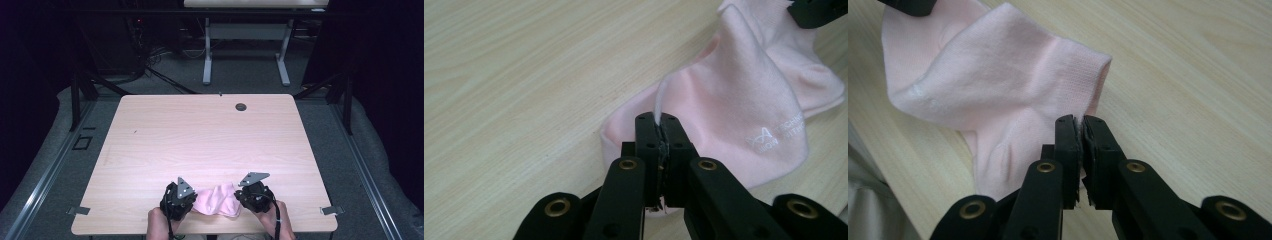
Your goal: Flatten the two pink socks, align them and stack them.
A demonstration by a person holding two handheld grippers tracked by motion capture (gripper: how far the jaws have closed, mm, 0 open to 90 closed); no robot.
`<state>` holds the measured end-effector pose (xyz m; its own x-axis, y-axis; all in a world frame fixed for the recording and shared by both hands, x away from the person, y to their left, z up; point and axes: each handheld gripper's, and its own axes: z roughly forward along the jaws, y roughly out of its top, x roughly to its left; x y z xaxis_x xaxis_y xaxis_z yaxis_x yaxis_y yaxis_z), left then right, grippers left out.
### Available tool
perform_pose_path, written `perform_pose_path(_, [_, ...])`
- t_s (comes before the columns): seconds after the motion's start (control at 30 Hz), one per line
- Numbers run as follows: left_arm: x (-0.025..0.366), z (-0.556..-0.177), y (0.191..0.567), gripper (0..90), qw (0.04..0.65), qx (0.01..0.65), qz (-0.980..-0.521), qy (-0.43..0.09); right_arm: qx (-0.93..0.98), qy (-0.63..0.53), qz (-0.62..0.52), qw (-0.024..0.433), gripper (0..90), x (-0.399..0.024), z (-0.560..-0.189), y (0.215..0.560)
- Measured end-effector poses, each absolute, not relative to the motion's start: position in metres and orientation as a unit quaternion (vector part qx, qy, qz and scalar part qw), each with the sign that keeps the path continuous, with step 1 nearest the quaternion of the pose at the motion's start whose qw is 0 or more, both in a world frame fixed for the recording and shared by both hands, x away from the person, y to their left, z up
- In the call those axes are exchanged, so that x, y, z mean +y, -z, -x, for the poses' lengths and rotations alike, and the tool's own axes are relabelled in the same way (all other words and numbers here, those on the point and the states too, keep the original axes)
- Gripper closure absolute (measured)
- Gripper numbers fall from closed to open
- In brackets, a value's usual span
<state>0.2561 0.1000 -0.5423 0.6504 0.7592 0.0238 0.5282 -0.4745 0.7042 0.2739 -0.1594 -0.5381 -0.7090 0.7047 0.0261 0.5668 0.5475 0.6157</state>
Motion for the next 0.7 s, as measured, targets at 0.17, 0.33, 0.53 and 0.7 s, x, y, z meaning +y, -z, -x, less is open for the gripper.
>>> perform_pose_path(0.17, [0.105, -0.259, 0.541, 89.0, 0.336, 0.391, -0.842, -0.16, 0.872, -0.292, -0.381, 0.096, 84.8, -0.164, -0.273, 0.526])
perform_pose_path(0.33, [0.109, -0.262, 0.544, 89.0, 0.325, 0.4, -0.842, -0.158, 0.877, -0.271, -0.388, 0.083, 84.8, -0.161, -0.278, 0.524])
perform_pose_path(0.53, [0.11, -0.262, 0.554, 88.9, 0.313, 0.402, -0.846, -0.158, 0.885, -0.237, -0.398, 0.055, 84.7, -0.156, -0.286, 0.538])
perform_pose_path(0.7, [0.112, -0.261, 0.562, 88.8, 0.306, 0.404, -0.848, -0.154, 0.884, -0.23, -0.404, 0.053, 84.7, -0.159, -0.288, 0.548])
